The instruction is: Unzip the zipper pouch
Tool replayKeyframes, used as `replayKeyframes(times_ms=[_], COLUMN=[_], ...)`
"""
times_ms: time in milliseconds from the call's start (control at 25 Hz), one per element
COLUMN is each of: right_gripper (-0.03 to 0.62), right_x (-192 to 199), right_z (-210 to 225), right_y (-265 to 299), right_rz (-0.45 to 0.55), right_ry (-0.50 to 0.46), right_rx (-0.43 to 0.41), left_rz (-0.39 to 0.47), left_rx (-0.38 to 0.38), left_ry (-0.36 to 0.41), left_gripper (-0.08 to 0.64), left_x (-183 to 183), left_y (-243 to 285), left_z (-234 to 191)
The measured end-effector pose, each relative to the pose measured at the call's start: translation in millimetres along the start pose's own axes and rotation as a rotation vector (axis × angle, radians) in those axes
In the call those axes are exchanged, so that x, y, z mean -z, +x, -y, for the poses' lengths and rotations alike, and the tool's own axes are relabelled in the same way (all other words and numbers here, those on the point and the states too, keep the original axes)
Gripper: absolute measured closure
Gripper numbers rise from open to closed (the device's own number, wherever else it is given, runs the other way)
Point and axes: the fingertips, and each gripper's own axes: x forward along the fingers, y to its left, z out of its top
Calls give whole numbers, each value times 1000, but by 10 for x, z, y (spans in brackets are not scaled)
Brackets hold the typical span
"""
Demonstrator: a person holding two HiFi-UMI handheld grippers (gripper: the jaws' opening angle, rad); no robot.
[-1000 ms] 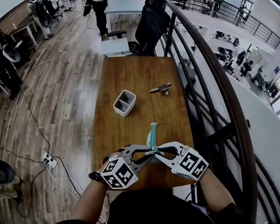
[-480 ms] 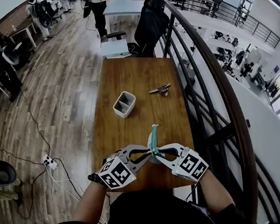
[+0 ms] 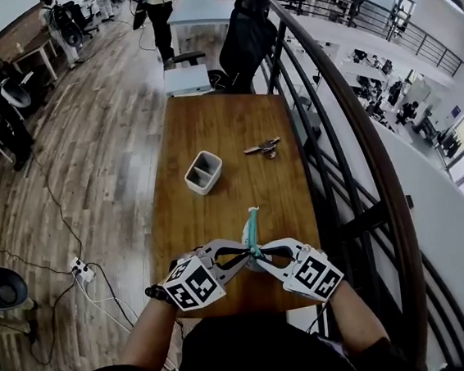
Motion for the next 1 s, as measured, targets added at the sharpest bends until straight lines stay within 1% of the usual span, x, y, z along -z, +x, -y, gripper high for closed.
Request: replayKeyframes(times_ms=[80, 280, 360, 440, 480, 560, 720, 800, 920, 1000], right_gripper=[544, 543, 543, 539, 532, 490, 417, 415, 407, 414], right_x=[10, 36, 45, 43, 33, 4, -4, -27, -75, -128], right_z=[0, -44, -62, -65, -61, -39, 3, 2, -36, -55], right_y=[0, -9, -12, -19, -31, -73, -157, -163, -131, -111], right_rz=[-4, -10, -8, 8, 23, 60, 106, 135, 159, 174], right_ry=[-8, -25, -29, -27, -25, -22, -16, -6, 1, -8], right_rx=[0, 4, 5, 11, 19, 48, 119, 142, 147, 158], left_rz=[-8, -19, -13, 16, 36, 68, 92, 104, 105, 105], left_rx=[16, 17, 24, 27, 22, 1, -35, -42, -51, -51], left_ry=[1, -7, -28, -77, -107, -156, -190, -200, -212, -216], left_gripper=[538, 543, 543, 545, 546, 546, 546, 546, 546, 546], left_x=[7, 31, 29, 4, -18, -59, -127, -171, -195, -195], left_y=[18, 20, 16, 3, -12, -50, -105, -129, -128, -115], left_z=[28, 54, 72, 72, 57, 2, -87, -95, -79, -57])
